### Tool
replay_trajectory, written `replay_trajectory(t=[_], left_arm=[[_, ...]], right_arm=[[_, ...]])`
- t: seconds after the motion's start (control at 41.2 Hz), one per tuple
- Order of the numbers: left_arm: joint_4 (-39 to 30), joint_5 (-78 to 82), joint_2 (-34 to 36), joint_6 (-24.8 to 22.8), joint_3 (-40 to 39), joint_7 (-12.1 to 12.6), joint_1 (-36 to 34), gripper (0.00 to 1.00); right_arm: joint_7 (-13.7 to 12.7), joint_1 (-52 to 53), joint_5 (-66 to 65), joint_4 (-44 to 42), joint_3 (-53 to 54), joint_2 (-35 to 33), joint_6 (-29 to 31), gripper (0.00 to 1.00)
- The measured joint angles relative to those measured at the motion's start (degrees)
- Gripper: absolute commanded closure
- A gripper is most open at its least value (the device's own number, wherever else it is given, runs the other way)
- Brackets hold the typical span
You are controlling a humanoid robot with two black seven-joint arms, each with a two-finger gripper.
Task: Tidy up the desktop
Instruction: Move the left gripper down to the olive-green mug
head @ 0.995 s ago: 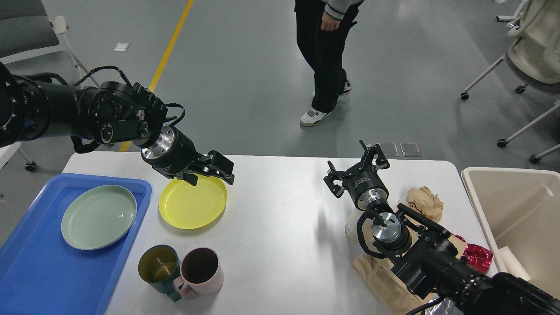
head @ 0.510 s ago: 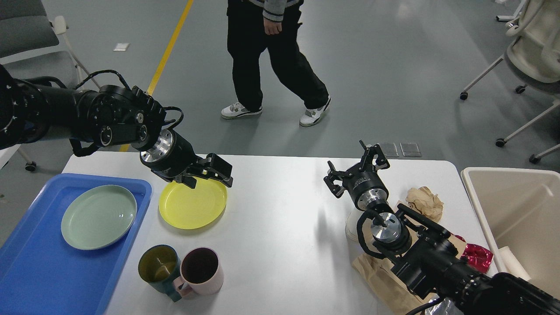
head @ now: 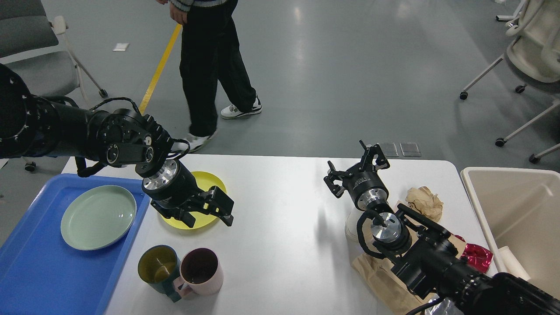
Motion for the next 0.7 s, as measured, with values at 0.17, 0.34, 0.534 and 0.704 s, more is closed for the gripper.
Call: replay_trajectory(t=[0.17,0.34,0.534,0.704], left_arm=[[-1.89,0.9,-0.57,0.37,2.39,8.71,2.03,0.0],[-4.32,1.08,-0.32,0.46,4.02,10.42,2.16,0.0],[-5.78,1.92,-0.6,1.25,4.72,10.81,2.27,0.0],[-5.9,2.06,-0.71,3.89,4.75,11.15,2.91,0.01]], right_arm=[[0.0,0.0,0.0,0.0,0.0,0.0,0.0,0.0],[0.0,0.0,0.0,0.0,0.0,0.0,0.0,0.0],[0.0,0.0,0.0,0.0,0.0,0.0,0.0,0.0],[0.0,0.0,0.0,0.0,0.0,0.0,0.0,0.0]])
